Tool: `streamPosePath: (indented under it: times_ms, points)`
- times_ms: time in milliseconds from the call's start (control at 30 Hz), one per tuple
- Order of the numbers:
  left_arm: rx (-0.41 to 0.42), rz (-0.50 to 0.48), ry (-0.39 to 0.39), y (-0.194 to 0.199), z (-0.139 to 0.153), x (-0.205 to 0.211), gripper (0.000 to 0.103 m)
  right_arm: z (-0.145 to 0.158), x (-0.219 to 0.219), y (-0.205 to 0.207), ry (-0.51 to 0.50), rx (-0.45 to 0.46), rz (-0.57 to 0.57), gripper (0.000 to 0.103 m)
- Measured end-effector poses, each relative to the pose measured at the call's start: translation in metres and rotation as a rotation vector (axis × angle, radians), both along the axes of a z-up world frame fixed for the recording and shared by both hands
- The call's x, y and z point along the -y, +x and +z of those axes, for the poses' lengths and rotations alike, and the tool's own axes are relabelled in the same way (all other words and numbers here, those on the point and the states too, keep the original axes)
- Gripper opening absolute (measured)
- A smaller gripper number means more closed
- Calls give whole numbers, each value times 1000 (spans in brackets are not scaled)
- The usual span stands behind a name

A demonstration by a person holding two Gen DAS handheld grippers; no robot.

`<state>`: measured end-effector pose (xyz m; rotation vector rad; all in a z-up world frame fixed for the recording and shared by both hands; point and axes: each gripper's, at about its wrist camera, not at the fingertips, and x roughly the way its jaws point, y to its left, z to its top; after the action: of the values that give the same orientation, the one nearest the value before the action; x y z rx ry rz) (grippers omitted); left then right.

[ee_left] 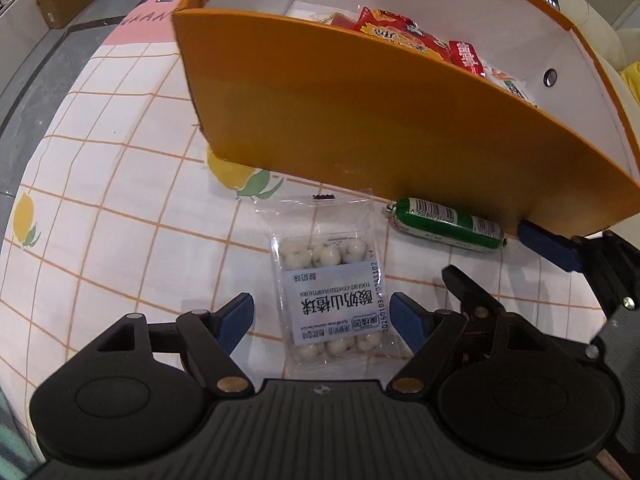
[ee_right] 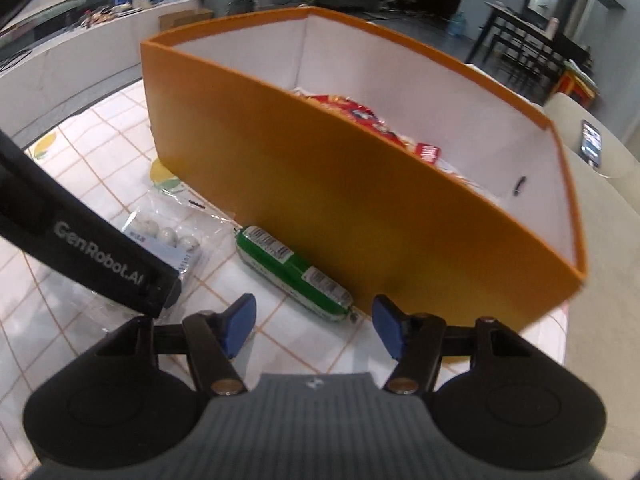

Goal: Organize snacks
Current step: 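Grasp the clear candy-ball bag with the left gripper while the right grasps the green sausage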

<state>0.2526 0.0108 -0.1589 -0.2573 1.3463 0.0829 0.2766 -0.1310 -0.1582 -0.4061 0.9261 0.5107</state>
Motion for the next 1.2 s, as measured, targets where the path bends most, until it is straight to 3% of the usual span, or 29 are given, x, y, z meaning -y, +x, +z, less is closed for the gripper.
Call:
streamPosePath:
  times_ms: [100, 333, 467, 600, 767, 933, 1200]
  points:
    - [-6, -12, -5, 2, -1, -1, 91, -4, 0, 3, 17, -21, -8, 57]
    - [-29, -88, -37, 3, -3, -14, 90, 8, -1, -22, 74, -78, -54, 37]
    - [-44, -129, -7, 0, -1, -27, 90, 12, -10, -45, 97, -101, -52, 37]
    - [-28, -130, 35, -2, 4, -31, 89, 17, -17, -59, 66, -37, -21, 37]
    - [2, -181, 10, 0, 2, -24, 90, 15, -23, -58, 1, 29, 54, 37]
    - [7, -216, 54, 4, -9, -17, 90, 8, -22, -38, 46, -24, 41, 37]
    - [40, -208, 35, 2, -9, -19, 90, 2, -30, -24, 128, -75, -17, 37]
